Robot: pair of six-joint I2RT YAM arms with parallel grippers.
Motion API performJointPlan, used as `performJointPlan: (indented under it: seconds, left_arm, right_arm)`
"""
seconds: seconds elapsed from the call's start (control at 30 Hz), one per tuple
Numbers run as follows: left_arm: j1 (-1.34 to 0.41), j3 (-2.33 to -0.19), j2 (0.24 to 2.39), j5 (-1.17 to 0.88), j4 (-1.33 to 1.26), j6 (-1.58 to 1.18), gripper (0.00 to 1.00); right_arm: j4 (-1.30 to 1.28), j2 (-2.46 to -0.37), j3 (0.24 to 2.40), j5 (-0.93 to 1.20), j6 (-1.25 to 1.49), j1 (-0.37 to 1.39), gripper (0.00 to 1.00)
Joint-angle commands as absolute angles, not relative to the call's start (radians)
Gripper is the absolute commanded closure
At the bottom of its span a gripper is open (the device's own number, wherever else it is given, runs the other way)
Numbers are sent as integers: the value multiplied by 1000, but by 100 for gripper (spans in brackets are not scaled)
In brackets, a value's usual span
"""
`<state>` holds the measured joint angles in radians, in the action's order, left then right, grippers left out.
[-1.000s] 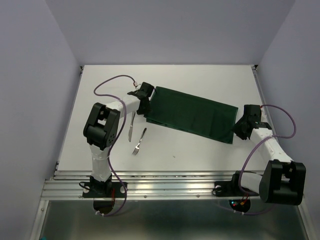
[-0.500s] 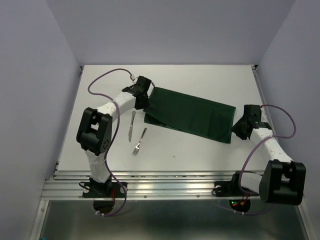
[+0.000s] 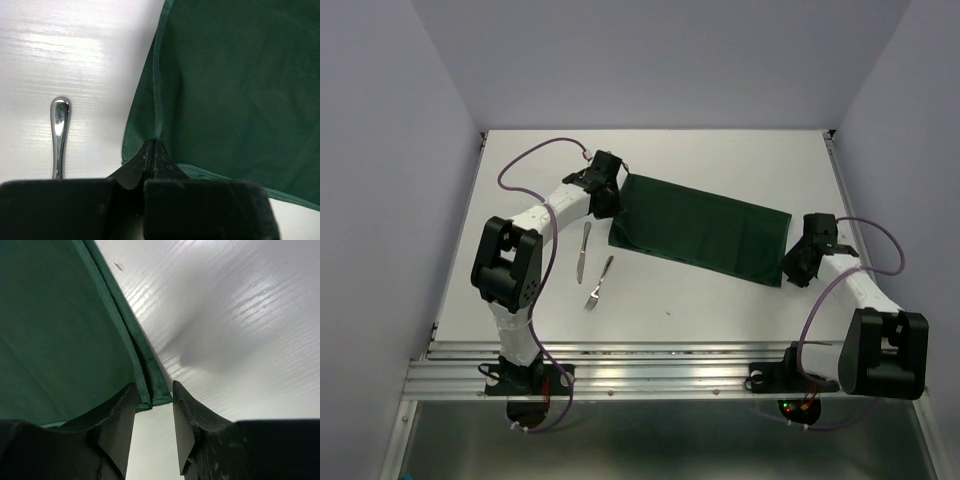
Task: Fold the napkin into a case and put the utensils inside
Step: Smooth out the rectangle-folded napkin at the center of the board.
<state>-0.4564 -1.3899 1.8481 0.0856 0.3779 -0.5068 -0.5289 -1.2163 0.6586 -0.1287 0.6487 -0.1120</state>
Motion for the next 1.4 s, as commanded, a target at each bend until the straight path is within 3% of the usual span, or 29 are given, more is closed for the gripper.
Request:
performJointPlan:
  seconds: [0.0,0.93,1.1,1.37]
  left_arm:
    - [-453,-1391,1807,77,357,-512,100]
    - [-454,-1401,1825,67,353,-499,100]
    - [-454,-1399,1822,71,354,-495,100]
    - [-454,-1391,1816,69,350,-491,100]
  right_arm:
    - [-534,-1241,663,-100,650,-120,59]
    - [-489,-1328,673,26,581,-92,68]
    - [-486,-1322,672,20,584,-92,74]
    - [-488,-1361,684,18,583,-72,67]
